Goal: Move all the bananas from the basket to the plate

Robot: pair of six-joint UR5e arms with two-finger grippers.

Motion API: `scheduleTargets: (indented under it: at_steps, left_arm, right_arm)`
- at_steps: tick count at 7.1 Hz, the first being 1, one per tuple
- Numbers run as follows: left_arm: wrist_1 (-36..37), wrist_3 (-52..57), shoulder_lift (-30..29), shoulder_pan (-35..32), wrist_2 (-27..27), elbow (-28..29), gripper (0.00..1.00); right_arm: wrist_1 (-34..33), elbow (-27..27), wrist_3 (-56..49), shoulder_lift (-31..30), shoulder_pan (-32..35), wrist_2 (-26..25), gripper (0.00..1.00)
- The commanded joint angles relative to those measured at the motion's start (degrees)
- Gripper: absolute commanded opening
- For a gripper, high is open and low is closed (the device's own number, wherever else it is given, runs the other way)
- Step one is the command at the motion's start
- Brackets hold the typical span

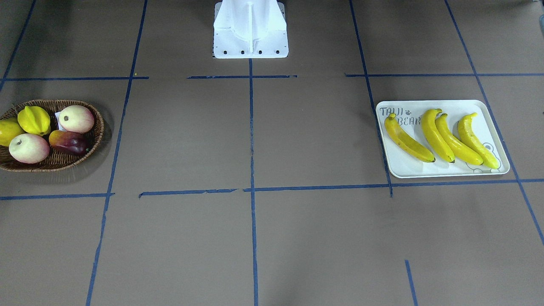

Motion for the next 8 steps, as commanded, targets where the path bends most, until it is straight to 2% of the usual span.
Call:
scheduleTargets:
  at_steps: [1,5,8]
  left_arm:
    - [9.62,7.94,1.01,-3.75,-0.11,0.64,1.0]
    - [10.36,7.51,1.98,-3.67,-3.88,4.77,1.0]
    - [9.92,7.59,1.98,-3.76,-4.15,4.95,1.0]
  right_arm:
    - [0.16,-2.75,-1.05,1.16,0.99,1.83,1.0]
    - [0.07,-5.47,1.86,1.26,2.3,-0.02,1.0]
    - [-1.5,-5.65,1.94,0.56,4.5,0.25,1.0]
